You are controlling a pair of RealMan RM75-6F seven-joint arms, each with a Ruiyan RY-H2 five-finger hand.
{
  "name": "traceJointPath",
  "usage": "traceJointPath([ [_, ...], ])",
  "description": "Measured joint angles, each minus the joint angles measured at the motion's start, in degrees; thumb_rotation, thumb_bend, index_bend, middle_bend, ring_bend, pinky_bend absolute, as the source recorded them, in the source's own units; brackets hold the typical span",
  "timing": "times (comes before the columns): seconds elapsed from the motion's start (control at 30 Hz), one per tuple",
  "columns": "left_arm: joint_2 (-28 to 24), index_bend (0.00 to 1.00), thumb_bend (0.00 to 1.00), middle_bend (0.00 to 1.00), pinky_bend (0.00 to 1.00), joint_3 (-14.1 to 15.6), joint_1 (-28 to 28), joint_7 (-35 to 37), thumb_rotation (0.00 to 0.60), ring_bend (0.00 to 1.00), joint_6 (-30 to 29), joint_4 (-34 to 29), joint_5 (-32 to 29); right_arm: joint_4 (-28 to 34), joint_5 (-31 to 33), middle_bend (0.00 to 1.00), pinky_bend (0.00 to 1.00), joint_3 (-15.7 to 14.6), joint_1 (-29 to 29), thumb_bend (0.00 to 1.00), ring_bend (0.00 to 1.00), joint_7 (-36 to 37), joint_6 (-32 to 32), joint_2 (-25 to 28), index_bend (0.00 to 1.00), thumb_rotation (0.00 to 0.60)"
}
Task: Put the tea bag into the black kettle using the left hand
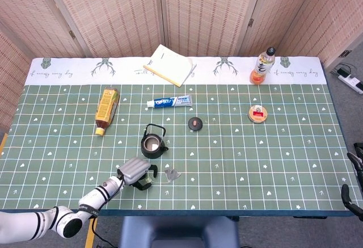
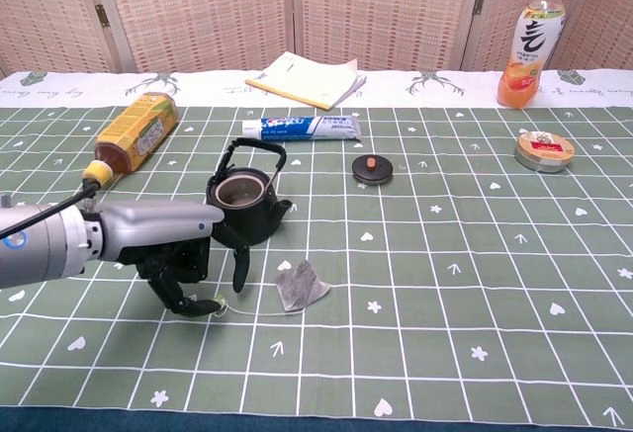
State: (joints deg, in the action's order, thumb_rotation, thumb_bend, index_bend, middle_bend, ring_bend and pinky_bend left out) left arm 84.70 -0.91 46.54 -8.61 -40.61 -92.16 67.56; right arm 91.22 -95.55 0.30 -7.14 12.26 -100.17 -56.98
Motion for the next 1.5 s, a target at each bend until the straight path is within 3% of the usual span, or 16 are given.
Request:
traceJointPath([
  [0.43, 1.99, 0.43, 0.33, 1.0, 1.0, 0.55, 0.1, 1.78, 0.489, 1.0, 1.15, 2.87, 1.76, -0.16, -0.09, 0.0, 0.0, -0.09, -0.08, 0.61, 0.0, 0.49, -0.23, 0.13, 0.0, 0.6],
  [1.5, 1.45, 0.52, 0.33, 1.0, 1.0, 0.92, -0.65, 9.14, 0.487, 1.0, 2.65, 7.06, 5.69, 0.49, 0.92, 0.0, 0.0, 0.07, 0.46, 0.61, 0.0, -1.02, 1.27, -0.04, 0.0, 0.6],
])
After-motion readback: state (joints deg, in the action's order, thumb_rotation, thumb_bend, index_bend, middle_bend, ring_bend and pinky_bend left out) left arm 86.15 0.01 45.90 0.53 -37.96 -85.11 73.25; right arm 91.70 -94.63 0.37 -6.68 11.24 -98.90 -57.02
